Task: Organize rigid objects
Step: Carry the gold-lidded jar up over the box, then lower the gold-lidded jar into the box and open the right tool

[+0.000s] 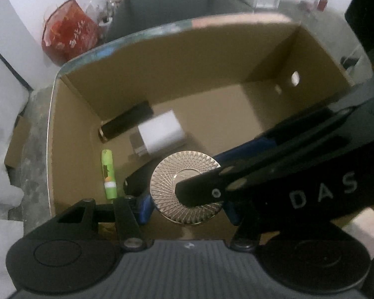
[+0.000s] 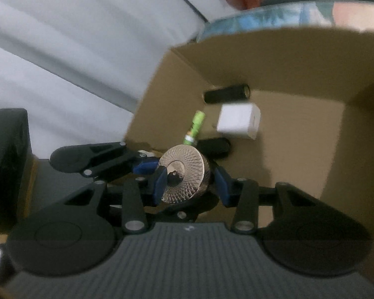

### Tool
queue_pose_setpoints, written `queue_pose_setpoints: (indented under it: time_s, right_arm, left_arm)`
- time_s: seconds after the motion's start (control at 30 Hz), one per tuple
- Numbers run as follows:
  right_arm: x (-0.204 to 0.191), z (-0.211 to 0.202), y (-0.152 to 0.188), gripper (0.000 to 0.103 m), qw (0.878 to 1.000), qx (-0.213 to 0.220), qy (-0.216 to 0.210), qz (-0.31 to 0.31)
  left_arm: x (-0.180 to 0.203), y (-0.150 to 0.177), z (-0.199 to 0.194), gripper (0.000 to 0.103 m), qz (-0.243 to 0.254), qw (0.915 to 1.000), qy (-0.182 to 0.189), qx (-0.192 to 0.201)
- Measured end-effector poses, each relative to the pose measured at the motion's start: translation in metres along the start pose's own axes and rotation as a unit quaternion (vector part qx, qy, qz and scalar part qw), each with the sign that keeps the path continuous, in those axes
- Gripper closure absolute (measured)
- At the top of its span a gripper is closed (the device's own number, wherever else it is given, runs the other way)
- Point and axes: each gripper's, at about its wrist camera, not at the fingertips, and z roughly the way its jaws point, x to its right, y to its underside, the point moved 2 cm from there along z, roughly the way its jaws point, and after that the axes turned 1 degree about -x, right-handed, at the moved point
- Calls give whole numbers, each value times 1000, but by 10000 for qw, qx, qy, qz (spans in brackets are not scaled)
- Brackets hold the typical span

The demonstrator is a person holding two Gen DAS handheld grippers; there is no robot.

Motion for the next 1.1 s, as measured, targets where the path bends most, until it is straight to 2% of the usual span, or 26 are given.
queue_pose_setpoints:
  time_s: [0.13, 0.27, 0.3, 0.37, 0.57, 0.63, 0.77, 0.9, 1.0, 1.1]
  right_arm:
    - [5, 19, -6, 61, 9996, -247, -10, 149]
    - [9, 29, -8, 61, 9986, -420, -41, 316]
    - [13, 23, 7, 61, 9985, -439, -9, 340]
    - [17, 24, 13, 61, 9980, -502, 62, 383]
    - [23, 25, 16, 60, 9976, -475, 3, 508]
    - [23, 22, 16, 60, 9979, -411, 21, 501]
    - [20, 6, 18, 60, 9986, -219, 75, 475]
    - [7, -32, 30, 59, 9994, 228, 97, 247]
    - [-11, -74, 52, 59, 9974, 688, 144, -140]
    - [-31, -118, 85, 56, 9910, 1218, 99, -550]
  left_arm:
    - [3, 4, 12, 46, 108, 9995, -46, -285]
    - [10, 6, 12, 45, 315, 9988, -213, -318]
    - [11, 6, 13, 44, 336, 9986, -229, -353]
    - [12, 6, 15, 43, 381, 9980, -311, -402]
    - [11, 5, 4, 43, 349, 9989, -248, -200]
    - [12, 4, -2, 36, 326, 9991, -242, -96]
    - [12, 7, -26, 33, 256, 9993, -157, 213]
    - [14, 22, -64, 33, 121, 9975, -87, 688]
    - [19, 44, -100, 33, 84, 9921, -71, 1252]
    - [27, 74, -133, 33, 0, 9810, -83, 1936]
